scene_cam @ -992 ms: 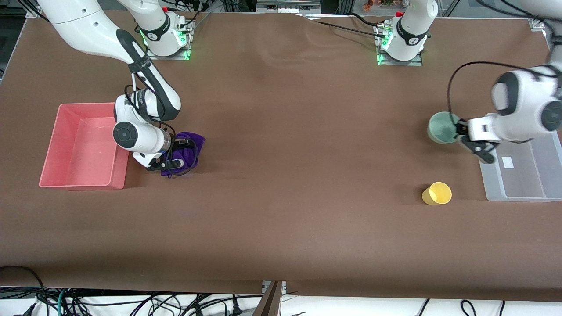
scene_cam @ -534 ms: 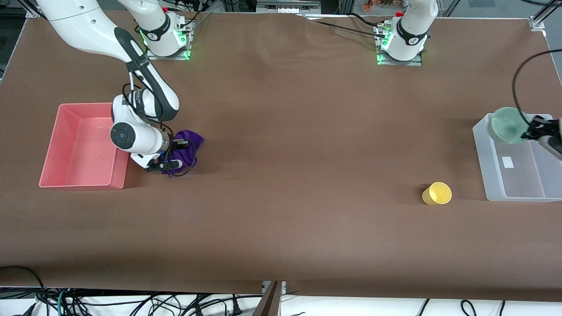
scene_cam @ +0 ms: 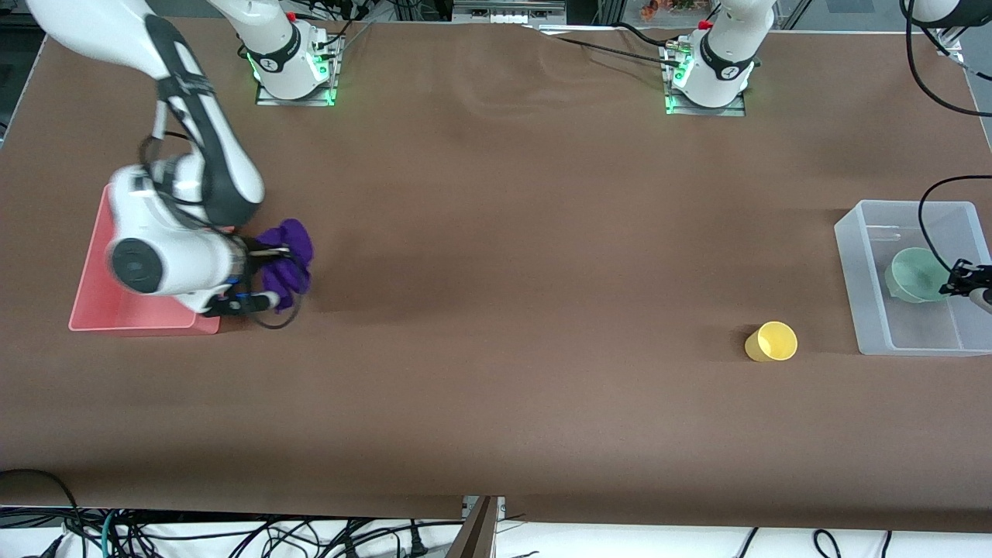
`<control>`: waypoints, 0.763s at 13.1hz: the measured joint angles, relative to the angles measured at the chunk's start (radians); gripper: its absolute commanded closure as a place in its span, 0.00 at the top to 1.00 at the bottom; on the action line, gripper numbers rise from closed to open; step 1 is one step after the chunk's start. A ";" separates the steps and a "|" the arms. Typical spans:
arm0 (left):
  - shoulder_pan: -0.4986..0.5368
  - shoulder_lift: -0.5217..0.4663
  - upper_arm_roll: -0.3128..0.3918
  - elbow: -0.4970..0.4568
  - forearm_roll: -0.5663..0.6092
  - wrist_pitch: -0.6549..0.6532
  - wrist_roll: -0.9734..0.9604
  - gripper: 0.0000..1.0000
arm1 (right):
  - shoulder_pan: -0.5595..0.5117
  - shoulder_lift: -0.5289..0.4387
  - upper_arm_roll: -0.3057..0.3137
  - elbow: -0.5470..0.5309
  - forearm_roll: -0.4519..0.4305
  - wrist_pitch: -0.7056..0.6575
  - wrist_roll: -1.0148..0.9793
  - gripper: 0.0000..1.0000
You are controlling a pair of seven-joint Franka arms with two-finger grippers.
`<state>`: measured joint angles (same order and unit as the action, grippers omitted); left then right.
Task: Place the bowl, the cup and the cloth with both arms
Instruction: 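Drop the cloth into the pink bin while the left gripper lowers the bowl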
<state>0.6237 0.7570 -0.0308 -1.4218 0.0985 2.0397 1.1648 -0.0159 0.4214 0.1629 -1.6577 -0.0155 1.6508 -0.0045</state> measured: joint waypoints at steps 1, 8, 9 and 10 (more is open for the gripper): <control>-0.001 0.000 -0.002 0.006 0.000 -0.001 0.000 1.00 | -0.007 -0.008 -0.026 0.066 -0.034 -0.097 -0.057 0.00; -0.103 -0.178 -0.048 0.077 -0.002 -0.207 -0.085 1.00 | -0.103 0.016 -0.334 0.080 -0.134 -0.168 -0.505 0.00; -0.146 -0.209 -0.060 0.076 -0.002 -0.240 -0.157 1.00 | -0.115 0.027 -0.338 0.035 -0.134 -0.119 -0.507 0.00; -0.186 -0.225 -0.079 0.075 -0.003 -0.257 -0.246 1.00 | -0.120 0.037 -0.338 -0.008 -0.134 -0.074 -0.507 0.00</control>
<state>0.4376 0.5324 -0.1102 -1.3468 0.0960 1.7822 0.9185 -0.1356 0.4581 -0.1753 -1.6657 -0.1493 1.5770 -0.5115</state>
